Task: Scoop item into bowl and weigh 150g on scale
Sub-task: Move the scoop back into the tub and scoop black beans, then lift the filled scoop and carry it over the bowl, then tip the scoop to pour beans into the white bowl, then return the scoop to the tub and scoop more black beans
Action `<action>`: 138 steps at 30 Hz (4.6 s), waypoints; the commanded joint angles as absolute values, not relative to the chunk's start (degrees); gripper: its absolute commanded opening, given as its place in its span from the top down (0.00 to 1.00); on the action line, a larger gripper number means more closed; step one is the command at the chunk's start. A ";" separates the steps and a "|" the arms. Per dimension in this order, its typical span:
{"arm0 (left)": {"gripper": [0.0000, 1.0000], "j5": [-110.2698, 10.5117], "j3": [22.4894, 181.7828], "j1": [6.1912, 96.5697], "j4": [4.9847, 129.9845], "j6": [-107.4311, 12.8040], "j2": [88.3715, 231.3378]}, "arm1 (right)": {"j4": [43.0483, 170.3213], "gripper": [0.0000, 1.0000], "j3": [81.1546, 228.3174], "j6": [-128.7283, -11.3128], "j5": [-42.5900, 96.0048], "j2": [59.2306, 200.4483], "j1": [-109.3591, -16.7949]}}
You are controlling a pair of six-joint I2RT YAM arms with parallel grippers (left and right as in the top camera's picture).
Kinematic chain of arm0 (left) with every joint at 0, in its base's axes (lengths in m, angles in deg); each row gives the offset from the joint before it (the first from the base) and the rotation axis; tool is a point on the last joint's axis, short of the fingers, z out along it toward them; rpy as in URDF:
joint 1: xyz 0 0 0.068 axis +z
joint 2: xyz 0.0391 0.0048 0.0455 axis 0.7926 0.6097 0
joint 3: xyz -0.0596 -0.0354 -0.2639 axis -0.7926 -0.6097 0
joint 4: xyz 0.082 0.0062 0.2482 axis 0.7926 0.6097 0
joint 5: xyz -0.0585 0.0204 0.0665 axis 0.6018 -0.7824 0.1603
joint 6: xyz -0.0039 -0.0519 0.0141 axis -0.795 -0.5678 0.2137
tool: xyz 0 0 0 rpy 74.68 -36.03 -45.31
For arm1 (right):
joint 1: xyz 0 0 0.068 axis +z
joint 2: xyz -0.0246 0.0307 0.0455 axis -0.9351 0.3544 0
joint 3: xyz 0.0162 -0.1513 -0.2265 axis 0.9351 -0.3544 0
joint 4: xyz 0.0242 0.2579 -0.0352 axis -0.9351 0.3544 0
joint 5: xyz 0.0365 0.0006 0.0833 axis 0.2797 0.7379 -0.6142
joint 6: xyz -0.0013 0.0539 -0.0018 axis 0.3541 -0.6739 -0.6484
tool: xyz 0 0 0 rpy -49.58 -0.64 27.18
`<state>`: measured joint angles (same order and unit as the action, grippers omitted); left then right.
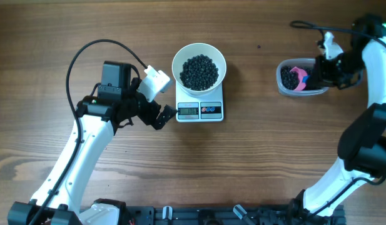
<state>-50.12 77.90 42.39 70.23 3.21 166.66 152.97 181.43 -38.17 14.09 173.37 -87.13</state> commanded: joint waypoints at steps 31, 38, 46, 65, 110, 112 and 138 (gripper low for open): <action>0.00 -49.03 77.66 42.58 70.21 3.51 166.75 | 162.21 0.96 181.57 -28.80 -17.89 173.98 -96.51; 0.00 -49.03 77.66 42.58 70.21 3.51 166.75 | 160.35 0.96 187.16 -35.16 -17.65 173.98 -86.89; 0.00 -49.03 77.66 42.58 70.21 3.51 166.75 | 159.61 0.96 196.65 -41.43 -17.45 173.98 -76.75; 0.00 -49.03 77.66 42.58 70.18 3.51 166.75 | 151.55 0.96 203.55 -51.77 14.81 173.98 -54.52; 0.00 -49.03 77.66 42.58 70.18 3.51 166.75 | 141.67 0.96 203.55 -43.25 28.58 171.53 -48.25; 0.00 -49.03 77.66 42.58 70.18 3.51 166.75 | 141.93 0.96 203.55 -44.32 27.42 170.68 -50.78; 0.00 -49.03 77.66 42.58 70.18 3.51 166.75 | 159.04 0.96 193.56 -45.58 36.93 169.48 -79.15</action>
<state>-50.12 77.90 42.39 70.21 3.21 166.66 159.96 197.39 -44.99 32.97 170.57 -78.39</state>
